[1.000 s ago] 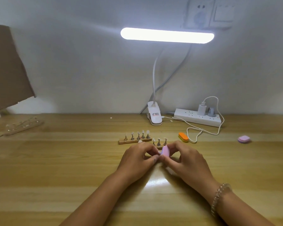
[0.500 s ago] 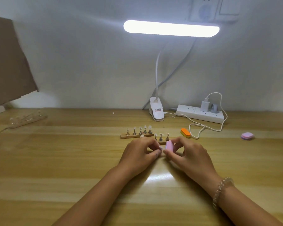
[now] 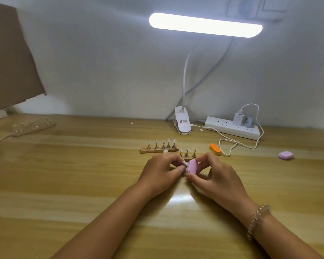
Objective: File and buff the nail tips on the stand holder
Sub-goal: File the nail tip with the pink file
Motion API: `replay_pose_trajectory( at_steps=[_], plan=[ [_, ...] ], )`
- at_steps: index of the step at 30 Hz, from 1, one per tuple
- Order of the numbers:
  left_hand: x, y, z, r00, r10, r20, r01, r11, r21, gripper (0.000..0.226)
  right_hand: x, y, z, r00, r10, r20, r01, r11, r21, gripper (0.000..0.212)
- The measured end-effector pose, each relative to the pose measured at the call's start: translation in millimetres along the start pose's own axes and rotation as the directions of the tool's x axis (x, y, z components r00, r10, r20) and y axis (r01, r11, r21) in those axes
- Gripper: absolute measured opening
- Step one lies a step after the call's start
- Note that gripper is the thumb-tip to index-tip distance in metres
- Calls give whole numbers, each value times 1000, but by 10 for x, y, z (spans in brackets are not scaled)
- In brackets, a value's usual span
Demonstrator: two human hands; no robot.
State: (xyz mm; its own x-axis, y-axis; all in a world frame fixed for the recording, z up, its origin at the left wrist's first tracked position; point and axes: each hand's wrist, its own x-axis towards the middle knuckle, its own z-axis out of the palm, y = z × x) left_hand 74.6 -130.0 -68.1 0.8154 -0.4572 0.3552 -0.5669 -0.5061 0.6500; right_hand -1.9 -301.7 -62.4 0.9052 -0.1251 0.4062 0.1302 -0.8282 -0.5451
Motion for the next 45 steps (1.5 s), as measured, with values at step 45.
replay_pose_trajectory(
  at_steps=[45],
  plan=[
    [19,-50,2,998,-4,69,11,996,-94,10,66,-10,1,998,-20,-54,21,999,26,36]
  ],
)
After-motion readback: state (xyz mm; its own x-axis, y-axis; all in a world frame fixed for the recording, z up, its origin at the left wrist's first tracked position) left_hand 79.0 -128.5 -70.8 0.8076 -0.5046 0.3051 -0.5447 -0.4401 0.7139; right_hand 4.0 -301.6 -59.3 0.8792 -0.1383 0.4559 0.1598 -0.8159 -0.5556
